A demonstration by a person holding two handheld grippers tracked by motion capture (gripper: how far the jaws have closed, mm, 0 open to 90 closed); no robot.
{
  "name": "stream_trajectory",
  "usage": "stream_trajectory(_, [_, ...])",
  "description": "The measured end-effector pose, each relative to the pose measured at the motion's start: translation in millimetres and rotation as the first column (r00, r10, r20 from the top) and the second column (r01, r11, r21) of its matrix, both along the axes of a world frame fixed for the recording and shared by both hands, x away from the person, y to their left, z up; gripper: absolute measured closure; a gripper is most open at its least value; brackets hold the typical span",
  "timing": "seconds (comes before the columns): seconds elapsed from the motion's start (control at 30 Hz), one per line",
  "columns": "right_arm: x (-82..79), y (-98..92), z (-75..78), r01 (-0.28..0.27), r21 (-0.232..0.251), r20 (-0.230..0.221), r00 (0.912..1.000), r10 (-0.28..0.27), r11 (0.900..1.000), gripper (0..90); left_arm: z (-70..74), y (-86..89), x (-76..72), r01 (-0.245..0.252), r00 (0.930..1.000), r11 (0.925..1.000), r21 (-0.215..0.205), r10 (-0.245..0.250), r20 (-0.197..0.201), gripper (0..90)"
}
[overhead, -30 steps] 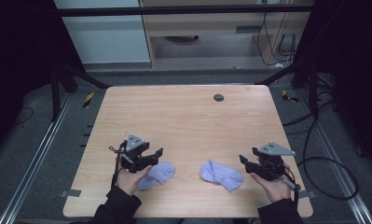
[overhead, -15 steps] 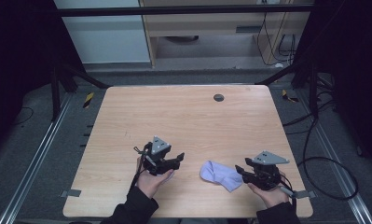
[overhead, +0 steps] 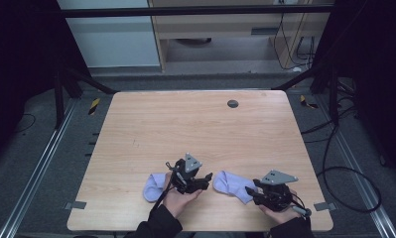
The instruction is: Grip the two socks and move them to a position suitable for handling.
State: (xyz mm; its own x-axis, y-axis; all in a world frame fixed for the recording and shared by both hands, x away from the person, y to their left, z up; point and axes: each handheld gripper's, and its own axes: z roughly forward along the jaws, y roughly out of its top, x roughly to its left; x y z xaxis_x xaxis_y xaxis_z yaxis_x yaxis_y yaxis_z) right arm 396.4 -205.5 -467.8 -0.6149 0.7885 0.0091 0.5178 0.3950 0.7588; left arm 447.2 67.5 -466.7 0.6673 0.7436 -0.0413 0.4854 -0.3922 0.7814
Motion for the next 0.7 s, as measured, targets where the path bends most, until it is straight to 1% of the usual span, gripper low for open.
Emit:
stream_trajectory(0.2, [-4.8, 3.3, -6.3, -0.032, -0.003, -0.028, 0.9991, 0.032, 0.999, 63.3, -9.8, -12.0, 0.4, 0.018, 0.9995, 0.9996, 0.021, -0.017, -0.028, 48.1])
stream_trajectory(0.37, [-5.8, 5.9, -11.2, -0.053, -0.014, -0.055, 0.9971, 0.053, 0.998, 65.7, -17.0, -20.7, 0.7, 0.025, 0.999, 0.9992, 0.031, -0.023, -0.038, 52.7])
stream_trajectory(0.5, [-5.5, 9.4, -14.9, -0.07, -0.02, -0.074, 0.995, 0.068, 0.997, 67.0, -23.2, -27.1, 1.7, 0.025, 0.9985, 0.9984, 0.051, -0.022, -0.05, 55.2])
stream_trajectory(0.6, [-5.2, 10.8, -17.1, -0.081, -0.028, -0.082, 0.9935, 0.079, 0.996, 67.8, -26.2, -28.7, 3.2, 0.026, 0.9976, 0.9982, 0.053, -0.022, -0.065, 57.1])
stream_trajectory(0.7, [-5.1, 12.2, -18.6, -0.091, -0.029, -0.096, 0.9915, 0.088, 0.995, 68.5, -27.7, -28.9, 3.9, 0.022, 0.9972, 0.9986, 0.049, -0.018, -0.073, 61.2])
